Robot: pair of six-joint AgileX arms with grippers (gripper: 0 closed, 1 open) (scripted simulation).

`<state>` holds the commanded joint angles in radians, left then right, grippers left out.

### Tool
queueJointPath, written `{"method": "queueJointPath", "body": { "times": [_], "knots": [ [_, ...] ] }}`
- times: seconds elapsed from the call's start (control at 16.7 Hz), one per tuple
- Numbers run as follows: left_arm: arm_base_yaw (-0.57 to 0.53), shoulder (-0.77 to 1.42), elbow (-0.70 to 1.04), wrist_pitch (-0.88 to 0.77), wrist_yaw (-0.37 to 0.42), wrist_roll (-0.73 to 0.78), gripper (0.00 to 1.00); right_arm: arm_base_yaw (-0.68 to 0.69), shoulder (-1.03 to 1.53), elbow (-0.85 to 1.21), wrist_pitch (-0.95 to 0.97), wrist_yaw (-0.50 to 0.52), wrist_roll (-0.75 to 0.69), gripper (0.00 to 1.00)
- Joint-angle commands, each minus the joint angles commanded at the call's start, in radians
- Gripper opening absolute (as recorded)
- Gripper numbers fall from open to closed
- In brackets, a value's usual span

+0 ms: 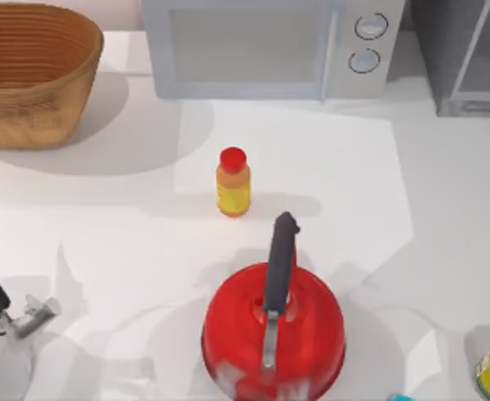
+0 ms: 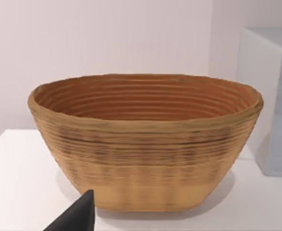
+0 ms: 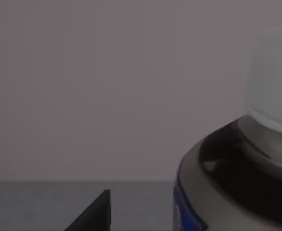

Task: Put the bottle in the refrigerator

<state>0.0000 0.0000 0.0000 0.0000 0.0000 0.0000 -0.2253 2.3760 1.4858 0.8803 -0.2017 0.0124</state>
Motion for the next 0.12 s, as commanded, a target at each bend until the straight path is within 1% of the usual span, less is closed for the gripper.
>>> {"method": "queueJointPath", "body": {
  "times": [0.12],
  "knots": [
    [0.000,0.000,0.000,0.000,0.000,0.000,1.00,0.000,0.000,0.000,0.000,0.000,0.000,1.00]
  ]
}}
